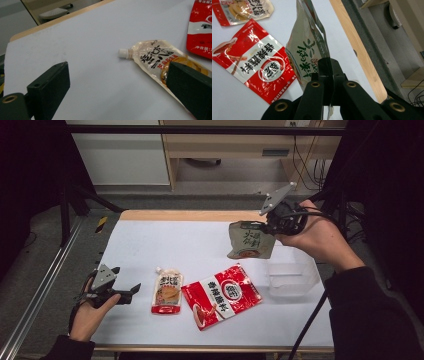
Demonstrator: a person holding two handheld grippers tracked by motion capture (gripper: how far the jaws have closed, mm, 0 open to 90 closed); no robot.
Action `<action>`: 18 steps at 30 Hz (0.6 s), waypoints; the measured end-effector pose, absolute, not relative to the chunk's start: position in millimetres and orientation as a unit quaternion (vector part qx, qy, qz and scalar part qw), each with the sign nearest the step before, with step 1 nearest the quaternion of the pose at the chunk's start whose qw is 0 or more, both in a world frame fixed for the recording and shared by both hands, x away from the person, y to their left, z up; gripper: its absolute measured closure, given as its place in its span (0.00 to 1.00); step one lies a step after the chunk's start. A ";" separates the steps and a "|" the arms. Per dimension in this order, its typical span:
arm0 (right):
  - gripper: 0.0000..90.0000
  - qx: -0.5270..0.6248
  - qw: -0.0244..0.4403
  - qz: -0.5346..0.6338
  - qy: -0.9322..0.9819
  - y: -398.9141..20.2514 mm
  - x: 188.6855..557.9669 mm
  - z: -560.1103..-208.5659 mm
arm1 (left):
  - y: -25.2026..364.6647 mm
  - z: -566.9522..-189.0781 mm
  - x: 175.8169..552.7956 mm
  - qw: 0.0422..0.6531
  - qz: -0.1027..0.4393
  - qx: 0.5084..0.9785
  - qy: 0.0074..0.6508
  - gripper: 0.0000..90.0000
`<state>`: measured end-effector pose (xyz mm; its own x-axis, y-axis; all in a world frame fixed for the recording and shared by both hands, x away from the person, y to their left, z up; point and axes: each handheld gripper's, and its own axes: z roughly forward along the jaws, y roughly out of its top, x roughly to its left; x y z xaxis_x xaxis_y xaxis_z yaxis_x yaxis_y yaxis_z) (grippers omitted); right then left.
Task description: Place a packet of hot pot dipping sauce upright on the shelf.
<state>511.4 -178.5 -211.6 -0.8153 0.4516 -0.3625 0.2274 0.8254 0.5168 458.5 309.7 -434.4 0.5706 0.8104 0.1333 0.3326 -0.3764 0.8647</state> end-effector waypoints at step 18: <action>1.00 0.242 0.260 0.241 0.903 -261.3 487.3 -220.0 | 320.8 -437.2 453.8 0.397 0.321 0.774 0.375 0.05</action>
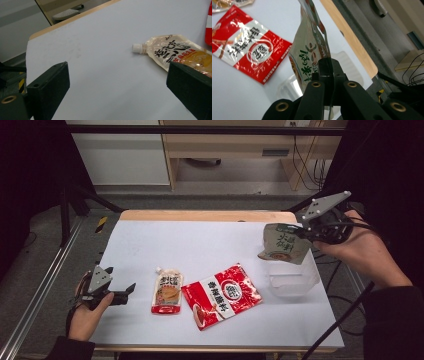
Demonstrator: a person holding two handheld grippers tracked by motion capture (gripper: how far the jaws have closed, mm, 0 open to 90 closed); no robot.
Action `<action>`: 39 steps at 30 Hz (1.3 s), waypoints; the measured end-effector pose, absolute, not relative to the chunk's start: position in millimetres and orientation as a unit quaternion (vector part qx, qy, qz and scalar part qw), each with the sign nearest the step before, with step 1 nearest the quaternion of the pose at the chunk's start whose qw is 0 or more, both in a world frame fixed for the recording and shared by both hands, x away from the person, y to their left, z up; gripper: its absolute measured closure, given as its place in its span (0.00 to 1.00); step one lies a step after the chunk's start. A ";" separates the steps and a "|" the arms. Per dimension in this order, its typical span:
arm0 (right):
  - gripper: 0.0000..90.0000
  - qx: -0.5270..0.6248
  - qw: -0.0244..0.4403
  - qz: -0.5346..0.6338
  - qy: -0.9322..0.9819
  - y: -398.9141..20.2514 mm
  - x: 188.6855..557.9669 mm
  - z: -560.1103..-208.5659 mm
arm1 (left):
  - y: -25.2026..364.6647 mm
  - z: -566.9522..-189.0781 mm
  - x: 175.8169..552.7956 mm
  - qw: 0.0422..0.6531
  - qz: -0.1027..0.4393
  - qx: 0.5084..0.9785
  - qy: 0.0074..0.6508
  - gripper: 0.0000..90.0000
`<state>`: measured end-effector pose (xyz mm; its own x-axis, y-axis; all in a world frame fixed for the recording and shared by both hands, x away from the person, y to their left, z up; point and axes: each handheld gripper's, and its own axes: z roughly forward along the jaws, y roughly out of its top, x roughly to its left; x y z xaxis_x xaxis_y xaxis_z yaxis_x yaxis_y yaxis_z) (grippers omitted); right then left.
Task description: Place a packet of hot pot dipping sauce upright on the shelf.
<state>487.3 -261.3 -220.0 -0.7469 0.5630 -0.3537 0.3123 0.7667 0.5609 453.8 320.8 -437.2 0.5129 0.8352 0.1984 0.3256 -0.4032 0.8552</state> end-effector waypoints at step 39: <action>1.00 0.266 0.223 0.267 0.899 -310.1 470.3 -268.9 | 325.4 -441.8 457.9 0.384 0.311 0.781 0.382 0.05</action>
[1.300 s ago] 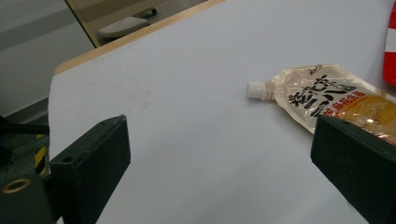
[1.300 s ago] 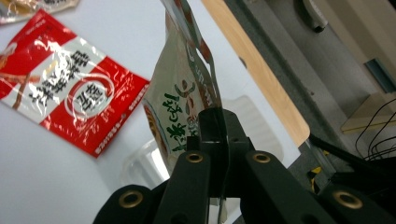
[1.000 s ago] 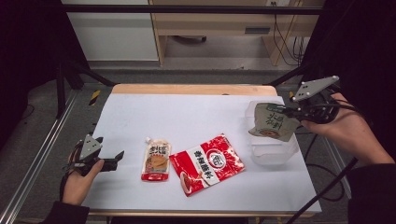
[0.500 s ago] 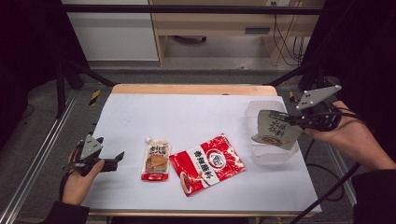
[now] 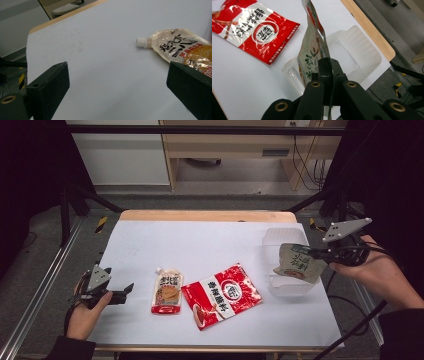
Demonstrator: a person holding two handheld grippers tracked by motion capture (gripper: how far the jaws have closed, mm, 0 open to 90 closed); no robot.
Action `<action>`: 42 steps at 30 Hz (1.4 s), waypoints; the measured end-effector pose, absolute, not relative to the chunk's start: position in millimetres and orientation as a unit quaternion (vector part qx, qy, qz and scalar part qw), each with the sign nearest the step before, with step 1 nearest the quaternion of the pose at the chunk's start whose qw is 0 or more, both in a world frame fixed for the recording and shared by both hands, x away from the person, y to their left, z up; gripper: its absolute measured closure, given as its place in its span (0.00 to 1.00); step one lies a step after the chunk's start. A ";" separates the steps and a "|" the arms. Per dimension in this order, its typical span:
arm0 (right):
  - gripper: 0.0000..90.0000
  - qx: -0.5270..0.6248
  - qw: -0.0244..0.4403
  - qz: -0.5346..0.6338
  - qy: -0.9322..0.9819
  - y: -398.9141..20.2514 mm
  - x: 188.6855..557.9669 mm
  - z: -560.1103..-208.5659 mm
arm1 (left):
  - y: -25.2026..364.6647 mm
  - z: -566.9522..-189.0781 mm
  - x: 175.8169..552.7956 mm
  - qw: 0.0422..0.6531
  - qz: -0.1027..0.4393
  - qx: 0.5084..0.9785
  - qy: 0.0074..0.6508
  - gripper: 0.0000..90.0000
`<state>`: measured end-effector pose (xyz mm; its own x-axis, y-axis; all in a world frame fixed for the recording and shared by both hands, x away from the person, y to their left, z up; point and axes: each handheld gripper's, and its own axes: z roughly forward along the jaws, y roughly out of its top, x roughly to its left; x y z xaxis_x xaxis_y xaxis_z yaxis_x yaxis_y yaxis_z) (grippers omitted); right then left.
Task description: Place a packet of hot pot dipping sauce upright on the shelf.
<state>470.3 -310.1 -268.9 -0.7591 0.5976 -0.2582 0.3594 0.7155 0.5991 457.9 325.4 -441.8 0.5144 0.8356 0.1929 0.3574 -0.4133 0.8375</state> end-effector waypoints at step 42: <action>1.00 0.265 0.158 0.266 0.914 -307.2 478.9 -310.6 | 320.6 -446.1 460.7 0.371 0.304 0.793 0.375 0.05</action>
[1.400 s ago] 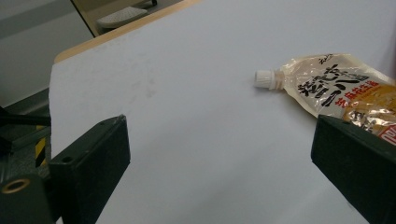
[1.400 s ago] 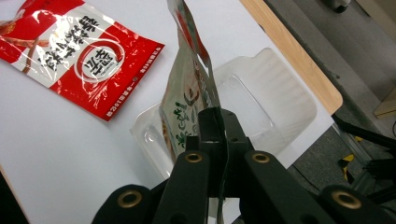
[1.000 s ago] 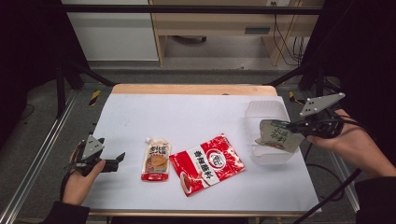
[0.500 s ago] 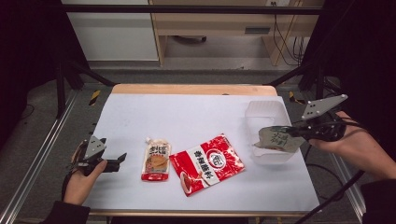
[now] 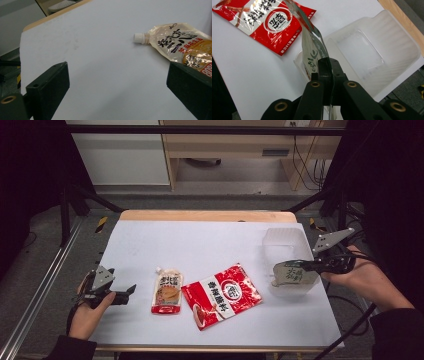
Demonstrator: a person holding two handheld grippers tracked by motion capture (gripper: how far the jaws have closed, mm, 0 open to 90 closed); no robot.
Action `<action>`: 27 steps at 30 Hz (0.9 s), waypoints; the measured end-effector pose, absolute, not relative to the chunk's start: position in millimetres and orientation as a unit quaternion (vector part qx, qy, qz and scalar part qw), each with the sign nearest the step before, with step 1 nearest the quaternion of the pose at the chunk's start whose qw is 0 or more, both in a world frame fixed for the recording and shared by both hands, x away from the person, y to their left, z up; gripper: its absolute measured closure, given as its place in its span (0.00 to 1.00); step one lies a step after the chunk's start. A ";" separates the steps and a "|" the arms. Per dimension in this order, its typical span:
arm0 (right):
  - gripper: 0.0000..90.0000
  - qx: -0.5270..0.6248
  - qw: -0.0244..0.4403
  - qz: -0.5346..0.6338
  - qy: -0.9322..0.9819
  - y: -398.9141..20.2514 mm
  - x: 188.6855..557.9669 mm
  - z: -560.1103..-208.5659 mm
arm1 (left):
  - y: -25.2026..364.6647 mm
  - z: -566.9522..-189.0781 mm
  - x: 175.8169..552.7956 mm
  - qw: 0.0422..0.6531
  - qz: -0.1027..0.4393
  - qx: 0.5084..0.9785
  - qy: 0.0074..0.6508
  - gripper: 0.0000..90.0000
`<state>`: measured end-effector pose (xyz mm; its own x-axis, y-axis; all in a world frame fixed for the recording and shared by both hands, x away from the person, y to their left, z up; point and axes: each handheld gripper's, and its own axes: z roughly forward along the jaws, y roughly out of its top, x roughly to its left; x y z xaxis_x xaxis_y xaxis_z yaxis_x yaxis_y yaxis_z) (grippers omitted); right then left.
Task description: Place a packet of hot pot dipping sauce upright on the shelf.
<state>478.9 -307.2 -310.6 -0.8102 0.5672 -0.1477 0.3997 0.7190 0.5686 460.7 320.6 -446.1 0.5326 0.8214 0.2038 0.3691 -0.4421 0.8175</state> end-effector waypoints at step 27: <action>0.27 0.282 0.239 0.302 0.879 -270.2 452.9 -306.5 | 315.7 -449.3 461.5 0.362 0.294 0.805 0.367 0.05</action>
<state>452.9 -270.2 -306.5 -0.7268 0.6395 -0.2505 0.3506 0.6591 0.6653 461.5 315.7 -449.3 0.5568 0.8043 0.2077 0.3782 -0.4681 0.7987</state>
